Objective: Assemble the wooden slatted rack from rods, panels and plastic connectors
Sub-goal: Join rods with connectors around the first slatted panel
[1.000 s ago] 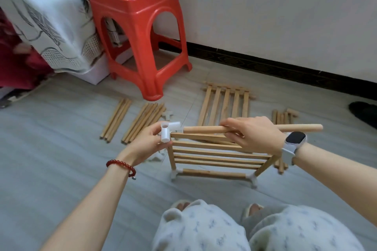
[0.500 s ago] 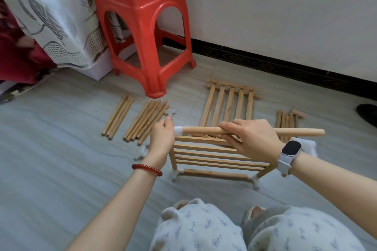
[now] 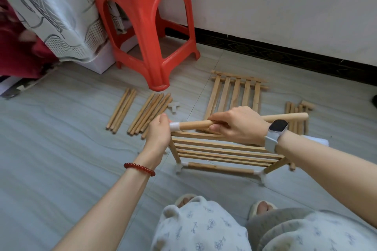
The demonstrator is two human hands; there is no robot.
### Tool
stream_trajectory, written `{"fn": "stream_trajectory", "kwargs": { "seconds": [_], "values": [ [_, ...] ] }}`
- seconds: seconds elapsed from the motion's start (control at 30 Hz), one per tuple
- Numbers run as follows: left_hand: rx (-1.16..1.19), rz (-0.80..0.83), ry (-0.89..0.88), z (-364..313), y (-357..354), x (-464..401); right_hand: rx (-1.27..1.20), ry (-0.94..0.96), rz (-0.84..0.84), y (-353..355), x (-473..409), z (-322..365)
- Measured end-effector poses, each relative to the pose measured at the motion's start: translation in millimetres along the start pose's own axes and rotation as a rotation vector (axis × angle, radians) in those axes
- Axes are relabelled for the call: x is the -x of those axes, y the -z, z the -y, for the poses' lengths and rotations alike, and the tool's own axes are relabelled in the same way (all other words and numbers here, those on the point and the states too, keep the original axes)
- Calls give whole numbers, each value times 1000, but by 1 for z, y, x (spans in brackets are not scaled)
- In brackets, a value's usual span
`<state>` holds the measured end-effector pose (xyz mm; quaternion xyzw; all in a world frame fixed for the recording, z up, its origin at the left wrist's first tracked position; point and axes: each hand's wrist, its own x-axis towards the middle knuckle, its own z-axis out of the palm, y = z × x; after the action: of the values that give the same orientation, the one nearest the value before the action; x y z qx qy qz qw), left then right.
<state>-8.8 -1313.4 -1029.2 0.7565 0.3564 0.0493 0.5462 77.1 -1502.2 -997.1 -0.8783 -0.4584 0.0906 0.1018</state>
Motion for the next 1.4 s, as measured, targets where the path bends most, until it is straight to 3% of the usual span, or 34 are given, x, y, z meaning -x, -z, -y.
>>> {"fn": "stream_trajectory", "kwargs": {
  "seconds": [0.2, 0.27, 0.33, 0.4, 0.47, 0.6, 0.67, 0.77, 1.03, 1.3, 1.4],
  "values": [
    [-120, 17, -215, -1, -5, 11, -32, -45, -22, -2, 25, -7],
    [-332, -48, -408, -3, -5, 12, -19, -121, -118, 3, 46, -21],
    [-611, -117, -676, -8, -7, 14, -17, -278, -318, 9, 78, -43],
    [-843, -63, -813, -21, -19, 15, 13, -448, -436, 15, 113, -63],
    [-1004, 57, -875, -32, -40, 12, 14, -625, -301, 17, 142, -74],
    [-1100, 235, -1050, -47, -90, 16, -164, -891, 132, 13, 154, -81],
    [-1109, 321, -1034, -54, -113, 20, -238, -950, 130, 8, 149, -81],
    [-1073, 377, -1007, -62, -129, 22, -145, -976, 92, 4, 143, -81],
    [-1140, 318, -1105, -48, -131, 27, 74, -740, 100, 7, 153, -78],
    [-1175, 406, -1079, -52, -138, 24, 256, -268, 293, 23, 177, -98],
    [-1192, 401, -1091, -52, -137, 24, 318, -201, 327, 24, 182, -100]
  ]
}}
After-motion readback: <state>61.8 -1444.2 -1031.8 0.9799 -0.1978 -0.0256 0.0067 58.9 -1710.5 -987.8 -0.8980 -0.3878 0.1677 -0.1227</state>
